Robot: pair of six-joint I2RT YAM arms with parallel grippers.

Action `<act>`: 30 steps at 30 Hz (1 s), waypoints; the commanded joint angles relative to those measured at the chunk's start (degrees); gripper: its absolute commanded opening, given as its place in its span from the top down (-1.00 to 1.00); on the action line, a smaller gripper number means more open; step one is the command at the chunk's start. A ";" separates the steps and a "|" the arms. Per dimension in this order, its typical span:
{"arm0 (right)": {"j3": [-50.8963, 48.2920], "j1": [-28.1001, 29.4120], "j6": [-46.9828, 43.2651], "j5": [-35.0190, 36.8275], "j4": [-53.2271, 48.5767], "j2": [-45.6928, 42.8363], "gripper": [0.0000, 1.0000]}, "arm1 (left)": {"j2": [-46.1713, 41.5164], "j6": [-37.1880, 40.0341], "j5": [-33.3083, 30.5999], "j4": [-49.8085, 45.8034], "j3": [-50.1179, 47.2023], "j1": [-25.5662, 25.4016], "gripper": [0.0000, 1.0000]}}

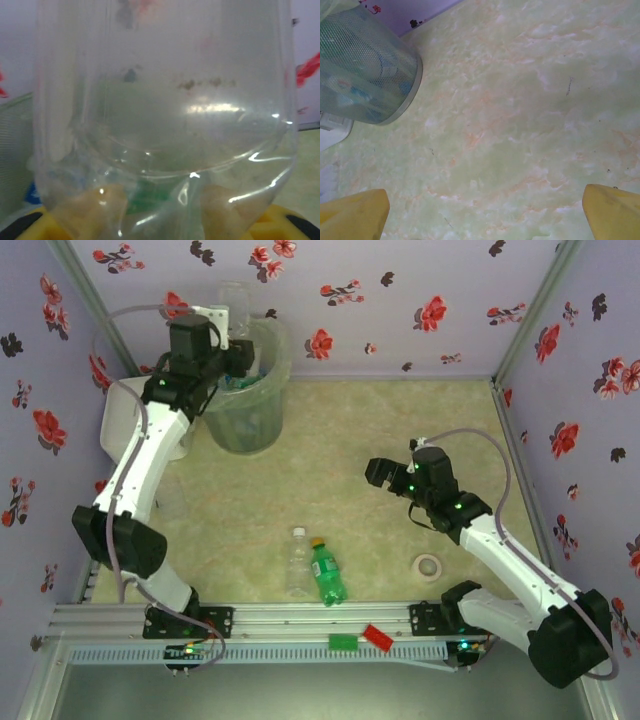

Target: Put the plastic bottles in the bin

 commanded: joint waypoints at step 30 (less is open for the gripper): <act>2.34 -0.26 -2.29 -6.21 -0.31 1.36 -0.99 | 11.22 3.41 -6.10 -23.75 21.15 -1.74 -1.00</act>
